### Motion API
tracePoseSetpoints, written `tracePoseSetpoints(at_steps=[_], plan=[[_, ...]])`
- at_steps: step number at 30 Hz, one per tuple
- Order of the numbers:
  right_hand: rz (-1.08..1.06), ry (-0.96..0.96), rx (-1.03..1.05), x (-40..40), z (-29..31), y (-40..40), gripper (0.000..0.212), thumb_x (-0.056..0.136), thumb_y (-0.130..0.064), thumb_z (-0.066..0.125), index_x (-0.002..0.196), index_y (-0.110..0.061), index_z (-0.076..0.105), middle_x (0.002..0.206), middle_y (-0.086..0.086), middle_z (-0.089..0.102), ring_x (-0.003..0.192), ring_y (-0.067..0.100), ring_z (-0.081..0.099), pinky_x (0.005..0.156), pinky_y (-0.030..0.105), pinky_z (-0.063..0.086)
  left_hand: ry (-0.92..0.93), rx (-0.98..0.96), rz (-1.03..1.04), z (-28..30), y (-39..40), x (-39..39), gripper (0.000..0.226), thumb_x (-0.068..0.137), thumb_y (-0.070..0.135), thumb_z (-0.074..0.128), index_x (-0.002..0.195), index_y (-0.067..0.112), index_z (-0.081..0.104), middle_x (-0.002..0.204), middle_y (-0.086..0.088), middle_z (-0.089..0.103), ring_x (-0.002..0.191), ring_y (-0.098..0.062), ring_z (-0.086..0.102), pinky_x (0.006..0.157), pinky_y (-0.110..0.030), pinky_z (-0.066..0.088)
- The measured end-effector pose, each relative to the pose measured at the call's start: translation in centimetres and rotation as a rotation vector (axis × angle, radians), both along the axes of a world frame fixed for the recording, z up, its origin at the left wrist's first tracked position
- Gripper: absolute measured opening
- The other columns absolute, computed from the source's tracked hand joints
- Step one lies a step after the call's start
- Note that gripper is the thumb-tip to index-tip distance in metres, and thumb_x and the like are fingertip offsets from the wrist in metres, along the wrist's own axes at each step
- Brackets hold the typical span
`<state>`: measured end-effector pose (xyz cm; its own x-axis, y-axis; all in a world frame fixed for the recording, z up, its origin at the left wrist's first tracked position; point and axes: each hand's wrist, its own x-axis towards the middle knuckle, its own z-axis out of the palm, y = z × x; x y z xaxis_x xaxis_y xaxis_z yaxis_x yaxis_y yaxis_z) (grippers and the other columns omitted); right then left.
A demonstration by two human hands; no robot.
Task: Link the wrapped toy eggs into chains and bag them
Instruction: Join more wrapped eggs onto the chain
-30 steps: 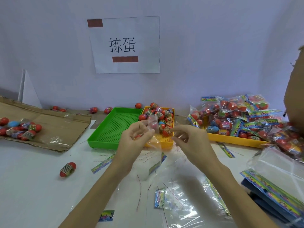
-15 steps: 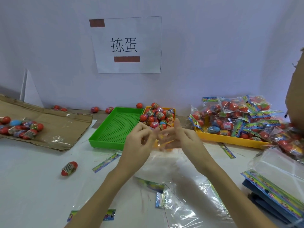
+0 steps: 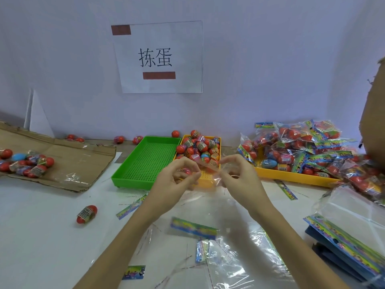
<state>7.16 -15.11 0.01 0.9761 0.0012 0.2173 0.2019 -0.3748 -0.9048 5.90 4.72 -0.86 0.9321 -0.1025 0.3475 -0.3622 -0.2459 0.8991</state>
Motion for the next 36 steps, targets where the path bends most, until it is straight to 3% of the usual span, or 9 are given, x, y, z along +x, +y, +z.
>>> tracePoseSetpoints(at_steps=[3, 6, 13, 17, 19, 24, 29, 32, 36], plan=[[-0.111, -0.372, -0.283, -0.3, 0.1, 0.3, 0.030, 0.093, -0.010, 0.072, 0.117, -0.024, 0.061, 0.115, -0.006, 0.063, 0.101, 0.007, 0.059, 0.090, 0.027, 0.054, 0.005, -0.031, 0.010, -0.1, 0.1, 0.1, 0.005, 0.099, 0.012, 0.070, 0.096, 0.014, 0.067, 0.095, 0.000, 0.069, 0.079, -0.022, 0.076, 0.071, -0.031, 0.062], [0.015, -0.659, -0.402, -0.5, 0.6, 0.3, 0.015, 0.095, -0.008, 0.069, 0.107, -0.017, 0.073, 0.107, -0.006, 0.069, 0.102, 0.012, 0.061, 0.093, 0.035, 0.052, -0.042, -0.016, 0.044, -0.3, 0.1, 0.3, 0.006, 0.098, 0.012, 0.071, 0.095, 0.016, 0.068, 0.094, -0.001, 0.072, 0.079, -0.020, 0.076, 0.070, -0.028, 0.060], [0.199, -0.428, -0.515, -1.0, 0.1, 1.0, 0.022, 0.093, -0.044, 0.071, 0.107, -0.028, 0.074, 0.091, -0.013, 0.067, 0.092, 0.010, 0.056, 0.087, 0.028, 0.041, -0.193, 0.053, 0.069, -0.5, 0.1, 0.0, 0.010, 0.095, 0.015, 0.076, 0.102, 0.021, 0.071, 0.092, 0.002, 0.076, 0.085, -0.021, 0.076, 0.079, -0.052, 0.063], [0.213, -0.354, -0.371, -0.8, 0.2, 0.6, 0.007, 0.088, -0.027, 0.080, 0.093, -0.022, 0.079, 0.082, -0.015, 0.070, 0.080, 0.005, 0.061, 0.069, 0.014, 0.048, -0.005, -0.010, -0.062, -0.2, 0.3, 0.2, 0.077, 0.082, 0.026, 0.090, 0.143, 0.038, 0.046, 0.110, 0.002, 0.077, 0.095, -0.023, 0.078, 0.087, -0.041, 0.062], [0.208, -0.359, -0.322, -0.7, 0.3, 0.4, 0.005, 0.086, -0.022, 0.082, 0.091, -0.021, 0.081, 0.082, -0.015, 0.072, 0.081, 0.004, 0.064, 0.068, 0.014, 0.051, 0.106, 0.036, -0.140, -0.4, 0.7, 0.2, 0.101, 0.072, 0.026, 0.097, 0.150, 0.044, 0.035, 0.115, 0.003, 0.075, 0.093, -0.023, 0.079, 0.088, -0.040, 0.062], [0.250, -0.537, -0.398, -0.8, 1.1, 0.2, 0.011, 0.085, -0.021, 0.082, 0.094, -0.014, 0.083, 0.098, -0.006, 0.077, 0.092, 0.005, 0.069, 0.085, 0.022, 0.056, 0.094, 0.151, -0.168, -0.6, 0.8, -0.1, 0.076, 0.078, 0.012, 0.092, 0.137, 0.035, 0.051, 0.096, -0.004, 0.077, 0.072, -0.029, 0.078, 0.065, -0.040, 0.064], [0.326, -0.669, -0.551, -1.4, 1.5, 0.8, 0.018, 0.086, -0.022, 0.081, 0.098, -0.008, 0.081, 0.103, 0.001, 0.077, 0.099, 0.020, 0.069, 0.092, 0.032, 0.056, 0.036, 0.199, -0.153, -0.5, 0.4, -0.2, 0.064, 0.085, 0.007, 0.086, 0.135, 0.028, 0.054, 0.086, -0.005, 0.076, 0.068, -0.027, 0.077, 0.060, -0.037, 0.062], [0.331, -0.701, -0.576, -1.6, 1.5, 1.1, 0.015, 0.086, -0.014, 0.082, 0.098, -0.006, 0.081, 0.104, 0.003, 0.077, 0.099, 0.021, 0.070, 0.092, 0.028, 0.054, -0.005, 0.243, -0.139, -0.5, 0.4, -0.3, 0.060, 0.088, 0.009, 0.084, 0.134, 0.032, 0.053, 0.078, 0.001, 0.076, 0.064, -0.024, 0.075, 0.058, -0.040, 0.062], [0.288, -0.648, -0.550, -1.6, 1.4, 1.2, 0.016, 0.091, -0.020, 0.077, 0.101, -0.009, 0.080, 0.101, 0.002, 0.075, 0.090, 0.017, 0.067, 0.079, 0.030, 0.059, -0.024, 0.238, -0.111, -0.7, 0.3, -0.1, 0.063, 0.086, 0.008, 0.085, 0.137, 0.030, 0.053, 0.088, -0.002, 0.073, 0.063, -0.021, 0.075, 0.061, -0.048, 0.062]])
